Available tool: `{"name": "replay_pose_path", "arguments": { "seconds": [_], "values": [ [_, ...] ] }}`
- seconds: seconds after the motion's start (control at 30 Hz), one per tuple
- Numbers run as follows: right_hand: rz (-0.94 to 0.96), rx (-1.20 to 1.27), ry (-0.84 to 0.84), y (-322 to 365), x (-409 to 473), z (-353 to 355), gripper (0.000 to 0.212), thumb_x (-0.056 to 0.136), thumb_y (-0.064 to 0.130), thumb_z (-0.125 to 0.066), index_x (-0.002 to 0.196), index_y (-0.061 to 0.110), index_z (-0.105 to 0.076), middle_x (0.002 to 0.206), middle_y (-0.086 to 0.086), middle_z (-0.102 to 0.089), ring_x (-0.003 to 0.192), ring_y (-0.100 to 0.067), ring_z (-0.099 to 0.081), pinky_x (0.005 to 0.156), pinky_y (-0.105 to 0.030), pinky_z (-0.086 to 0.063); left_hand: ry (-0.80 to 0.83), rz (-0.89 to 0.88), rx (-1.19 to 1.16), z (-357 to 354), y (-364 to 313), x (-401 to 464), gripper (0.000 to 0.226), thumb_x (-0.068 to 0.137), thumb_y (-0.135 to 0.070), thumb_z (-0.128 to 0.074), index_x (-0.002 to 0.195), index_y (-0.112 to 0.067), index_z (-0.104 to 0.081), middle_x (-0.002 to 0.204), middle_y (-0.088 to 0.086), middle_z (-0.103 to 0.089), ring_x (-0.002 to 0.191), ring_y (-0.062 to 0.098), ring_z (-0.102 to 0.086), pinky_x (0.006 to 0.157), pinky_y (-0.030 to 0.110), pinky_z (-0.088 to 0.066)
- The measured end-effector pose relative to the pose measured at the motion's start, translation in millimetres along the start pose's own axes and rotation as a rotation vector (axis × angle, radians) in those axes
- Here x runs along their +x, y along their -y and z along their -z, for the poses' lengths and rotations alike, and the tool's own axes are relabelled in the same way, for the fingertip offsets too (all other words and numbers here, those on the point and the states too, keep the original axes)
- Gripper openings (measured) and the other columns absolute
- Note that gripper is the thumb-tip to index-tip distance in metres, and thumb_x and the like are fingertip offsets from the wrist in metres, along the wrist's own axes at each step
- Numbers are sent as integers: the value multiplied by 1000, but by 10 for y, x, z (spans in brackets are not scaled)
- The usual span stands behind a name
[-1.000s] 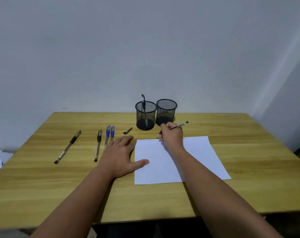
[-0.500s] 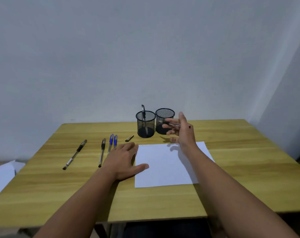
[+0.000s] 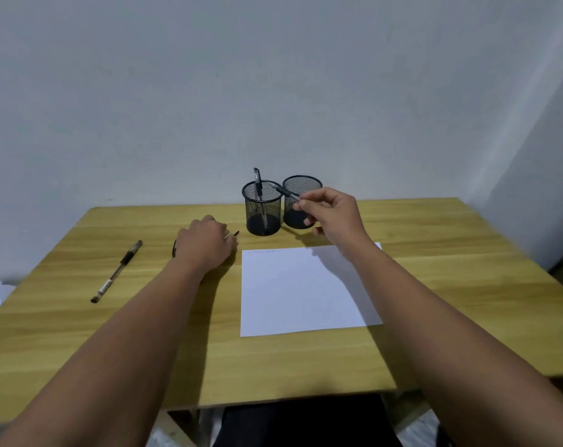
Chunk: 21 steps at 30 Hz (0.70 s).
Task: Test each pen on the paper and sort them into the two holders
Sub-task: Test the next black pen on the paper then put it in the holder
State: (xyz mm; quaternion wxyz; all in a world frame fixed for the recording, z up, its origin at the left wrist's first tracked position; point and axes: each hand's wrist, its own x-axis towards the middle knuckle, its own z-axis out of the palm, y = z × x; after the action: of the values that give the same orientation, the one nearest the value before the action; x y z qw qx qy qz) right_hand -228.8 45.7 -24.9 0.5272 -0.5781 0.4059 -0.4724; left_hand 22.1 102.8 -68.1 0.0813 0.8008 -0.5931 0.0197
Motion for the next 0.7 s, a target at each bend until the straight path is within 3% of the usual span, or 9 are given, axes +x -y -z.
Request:
{"name": "replay_pose_path", "arguments": {
  "seconds": [0.23,0.37,0.5,0.6,0.7],
  "values": [
    [40,-72,-17,-129,175,24,16,94,-1,-76,108,6,-78,68,6,-71,44,-2,-53,40,-16,-37,-98,-12,26,-116,-16,64,27,99,-40,-58,118,-29,-73,120,4,-64,114,32,-55,92,46,-41],
    [121,-172,-6,-221,169,23,13,91,-2,-79,104,3,-81,75,3,-71,55,6,-58,60,-10,-46,-189,-20,-37,-57,9,-13,26,100,-38,-56,117,-26,-71,112,1,-72,107,29,-61,88,44,-41],
    [145,-259,86,-285,74,11,12,92,2,-80,101,9,-83,84,-13,-75,75,-6,-64,75,-15,-50,-286,-132,-156,5,19,-195,22,100,-30,-56,116,-23,-70,111,-1,-70,100,28,-65,82,42,-43],
    [152,-371,155,-290,-13,-17,14,93,3,-79,105,7,-84,81,2,-72,70,1,-59,70,-12,-45,-276,-203,-312,55,9,-323,20,100,-25,-58,115,-23,-71,109,-3,-68,92,26,-65,75,38,-49],
    [169,-394,191,-253,-72,-27,13,92,5,-81,101,12,-85,87,3,-75,82,-7,-64,79,-20,-49,-260,-217,-438,136,4,-441,19,101,-24,-58,114,-23,-71,106,-5,-67,86,21,-62,77,43,-54]
  ]
}}
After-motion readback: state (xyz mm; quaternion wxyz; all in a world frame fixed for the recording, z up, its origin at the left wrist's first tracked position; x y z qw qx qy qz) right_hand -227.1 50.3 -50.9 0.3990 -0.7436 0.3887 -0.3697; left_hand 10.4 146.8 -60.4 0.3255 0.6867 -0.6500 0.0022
